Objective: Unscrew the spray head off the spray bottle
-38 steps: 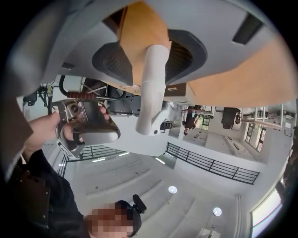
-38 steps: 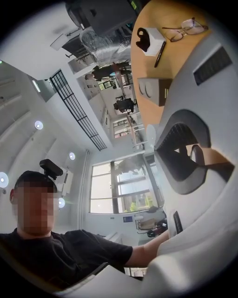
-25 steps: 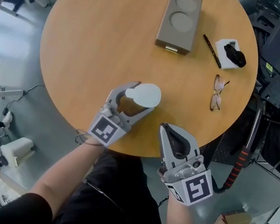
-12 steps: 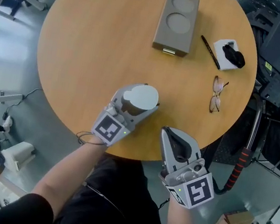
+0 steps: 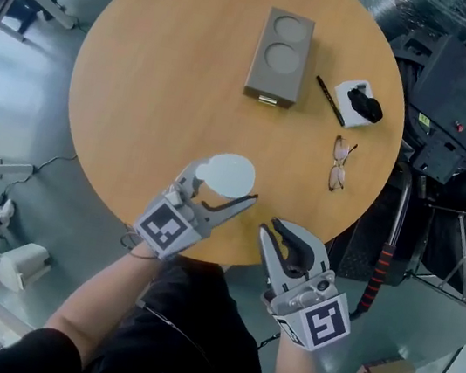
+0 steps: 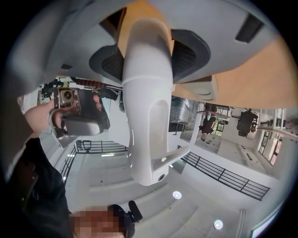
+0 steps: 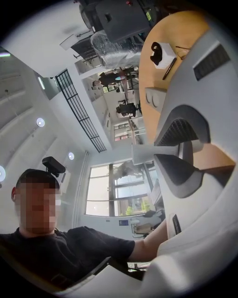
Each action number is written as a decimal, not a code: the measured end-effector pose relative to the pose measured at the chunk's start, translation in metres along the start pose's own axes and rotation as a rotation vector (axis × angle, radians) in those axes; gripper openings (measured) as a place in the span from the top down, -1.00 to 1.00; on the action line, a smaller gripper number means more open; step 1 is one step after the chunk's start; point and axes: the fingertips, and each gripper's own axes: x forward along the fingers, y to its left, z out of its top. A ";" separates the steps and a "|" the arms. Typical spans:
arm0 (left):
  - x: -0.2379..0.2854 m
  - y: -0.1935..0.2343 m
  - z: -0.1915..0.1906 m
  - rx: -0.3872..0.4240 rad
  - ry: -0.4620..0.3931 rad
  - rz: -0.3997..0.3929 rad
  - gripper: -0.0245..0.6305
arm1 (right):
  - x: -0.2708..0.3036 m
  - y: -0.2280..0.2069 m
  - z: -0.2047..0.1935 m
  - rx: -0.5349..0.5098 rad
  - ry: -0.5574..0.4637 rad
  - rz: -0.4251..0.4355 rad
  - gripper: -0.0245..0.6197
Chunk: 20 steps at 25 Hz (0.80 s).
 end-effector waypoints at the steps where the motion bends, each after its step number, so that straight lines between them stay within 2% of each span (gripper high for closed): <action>1: -0.005 -0.006 0.010 -0.001 0.004 -0.005 -0.01 | -0.003 0.005 0.008 -0.002 -0.001 0.008 0.64; 10: -0.058 -0.069 0.099 0.071 0.049 0.007 -0.01 | -0.040 0.065 0.088 -0.050 -0.027 0.109 0.62; 16: -0.096 -0.119 0.153 0.061 0.062 -0.006 -0.01 | -0.074 0.117 0.142 -0.052 -0.039 0.209 0.62; 20: -0.117 -0.141 0.179 0.059 0.077 -0.006 -0.01 | -0.078 0.148 0.166 -0.068 -0.031 0.280 0.27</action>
